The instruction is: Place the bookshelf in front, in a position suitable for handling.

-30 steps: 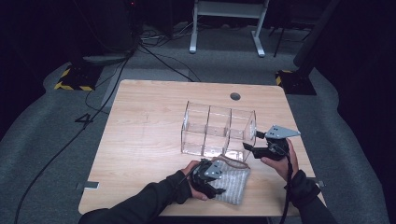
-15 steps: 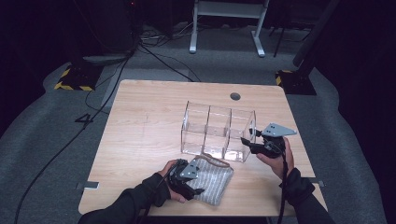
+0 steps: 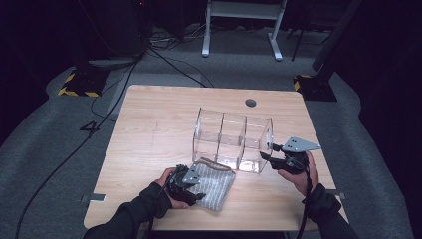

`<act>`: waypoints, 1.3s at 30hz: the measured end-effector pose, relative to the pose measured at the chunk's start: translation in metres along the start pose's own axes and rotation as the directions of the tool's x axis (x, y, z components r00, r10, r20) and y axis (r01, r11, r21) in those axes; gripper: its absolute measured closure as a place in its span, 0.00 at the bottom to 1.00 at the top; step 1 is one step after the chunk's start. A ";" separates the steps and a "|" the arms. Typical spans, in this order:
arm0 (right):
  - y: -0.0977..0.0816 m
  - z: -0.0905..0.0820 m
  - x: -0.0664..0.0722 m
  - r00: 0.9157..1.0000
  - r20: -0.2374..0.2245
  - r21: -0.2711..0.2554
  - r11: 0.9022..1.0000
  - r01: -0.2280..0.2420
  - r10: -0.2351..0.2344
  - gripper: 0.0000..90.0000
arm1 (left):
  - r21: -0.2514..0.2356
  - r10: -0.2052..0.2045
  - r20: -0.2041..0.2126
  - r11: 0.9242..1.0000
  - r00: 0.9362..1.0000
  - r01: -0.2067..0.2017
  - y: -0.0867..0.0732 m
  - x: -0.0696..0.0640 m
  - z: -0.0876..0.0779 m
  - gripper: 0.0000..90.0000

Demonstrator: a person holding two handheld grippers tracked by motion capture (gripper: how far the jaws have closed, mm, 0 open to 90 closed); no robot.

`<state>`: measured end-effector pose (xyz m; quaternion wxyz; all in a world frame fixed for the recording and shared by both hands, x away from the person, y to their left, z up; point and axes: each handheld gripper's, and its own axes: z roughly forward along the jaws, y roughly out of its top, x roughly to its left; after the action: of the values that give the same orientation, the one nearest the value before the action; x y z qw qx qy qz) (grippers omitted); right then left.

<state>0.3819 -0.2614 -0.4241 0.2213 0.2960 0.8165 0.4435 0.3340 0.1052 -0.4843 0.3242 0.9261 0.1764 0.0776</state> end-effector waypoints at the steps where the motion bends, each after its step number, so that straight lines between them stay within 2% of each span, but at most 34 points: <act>1: 0.000 0.000 0.001 1.000 0.003 0.003 1.000 -0.001 0.001 0.60 | -0.010 -0.010 -0.006 1.000 1.000 0.010 -0.001 0.001 -0.002 0.33; 2: 0.000 0.000 0.001 1.000 0.003 0.003 1.000 -0.001 0.001 0.60 | -0.021 -0.025 -0.003 0.999 1.000 0.025 -0.002 0.002 -0.003 0.33; 3: 0.000 0.000 0.001 1.000 0.012 0.007 1.000 0.002 -0.003 0.60 | -0.044 -0.029 -0.014 0.999 0.999 0.029 0.000 0.001 -0.004 0.29; 6: 0.000 0.000 0.002 1.000 0.012 0.006 1.000 0.002 -0.002 0.60 | -0.068 -0.021 -0.019 0.997 1.000 0.020 0.006 -0.002 0.000 0.25; 8: 0.000 -0.001 0.001 1.000 0.005 0.004 1.000 0.001 -0.001 0.60 | -0.058 0.001 -0.031 0.998 1.000 -0.002 0.011 -0.004 0.006 0.23; 10: -0.001 -0.001 0.001 1.000 0.002 0.002 1.000 0.001 -0.001 0.60 | -0.053 0.001 -0.031 0.999 1.000 -0.003 0.012 -0.005 0.009 0.21; 11: -0.002 -0.002 0.001 1.000 -0.006 -0.002 1.000 0.003 -0.003 0.60 | -0.032 0.010 -0.024 0.999 1.000 -0.010 0.012 -0.006 0.014 0.20; 13: -0.002 -0.002 0.001 1.000 -0.010 -0.004 1.000 0.004 -0.004 0.60 | -0.029 0.008 -0.016 1.000 1.000 -0.008 0.012 -0.004 0.016 0.20; 16: -0.004 -0.004 0.002 0.999 -0.030 -0.010 1.000 0.013 -0.013 0.61 | -0.029 -0.015 0.021 0.999 1.000 0.016 0.009 0.001 0.018 0.23; 18: -0.004 -0.005 0.003 0.999 -0.030 -0.008 1.000 0.013 -0.014 0.61 | -0.020 -0.011 0.021 1.000 1.000 0.012 0.009 0.001 0.016 0.26; 21: -0.004 -0.005 0.003 1.000 -0.025 -0.005 1.000 0.015 -0.015 0.62 | -0.029 -0.001 0.027 1.000 1.000 0.002 0.007 0.002 0.012 0.45; 22: -0.003 -0.004 0.004 1.000 -0.019 -0.003 1.000 0.015 -0.015 0.62 | -0.026 0.004 0.022 1.000 1.000 -0.004 0.005 0.003 0.009 0.65; 25: -0.003 -0.004 0.004 1.000 -0.008 0.000 1.000 0.015 -0.015 0.63 | -0.017 -0.001 0.010 1.000 1.000 0.001 0.001 0.007 0.002 0.75; 26: -0.003 -0.004 0.003 1.000 0.002 0.003 1.000 0.012 -0.012 0.64 | -0.010 -0.003 -0.005 1.000 1.000 0.003 -0.003 0.010 -0.005 0.77; 29: -0.004 -0.003 0.002 1.000 0.008 -0.001 1.000 0.006 -0.006 0.65 | -0.011 -0.015 -0.023 1.000 1.000 0.015 -0.008 0.016 -0.014 0.80; 30: -0.004 -0.003 0.002 1.000 0.009 -0.002 1.000 0.005 -0.005 0.65 | -0.058 -0.066 -0.038 0.996 0.997 0.063 -0.015 0.023 -0.028 0.80; 31: -0.004 -0.003 0.002 1.000 0.009 -0.002 1.000 0.005 -0.005 0.65 | -0.058 -0.066 -0.038 0.996 0.997 0.063 -0.015 0.023 -0.028 0.80; 32: -0.004 -0.003 0.002 1.000 0.010 -0.002 1.000 0.004 -0.004 0.65 | -0.077 -0.085 -0.068 0.994 0.994 0.080 -0.019 0.028 -0.037 0.80; 33: -0.004 -0.003 0.002 1.000 0.012 0.000 1.000 0.007 -0.007 0.65 | -0.099 -0.111 -0.087 0.990 0.990 0.102 -0.023 0.033 -0.043 0.81; 34: -0.003 -0.003 0.002 1.000 0.011 0.001 1.000 0.007 -0.007 0.65 | -0.142 -0.152 -0.088 0.980 0.984 0.138 -0.028 0.040 -0.054 0.81; 35: -0.003 -0.003 0.002 1.000 0.011 0.003 1.000 0.007 -0.007 0.65 | -0.168 -0.171 -0.118 0.974 0.978 0.150 -0.030 0.044 -0.062 0.81; 36: -0.003 -0.003 0.002 1.000 0.011 0.003 1.000 0.007 -0.007 0.65 | -0.168 -0.171 -0.118 0.974 0.978 0.150 -0.030 0.044 -0.062 0.81; 37: -0.003 -0.003 0.002 1.000 0.012 0.004 1.000 0.008 -0.008 0.65 | -0.181 -0.179 -0.149 0.972 0.973 0.151 -0.031 0.047 -0.068 0.81; 39: -0.003 -0.002 0.002 1.000 0.014 0.006 1.000 0.010 -0.010 0.65 | -0.239 -0.206 -0.180 0.958 0.962 0.160 -0.031 0.051 -0.079 0.81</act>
<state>0.3784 -0.2624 -0.4256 0.2282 0.2957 0.8178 0.4378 0.3523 0.1928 -0.4410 0.4120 0.8507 0.2842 0.1605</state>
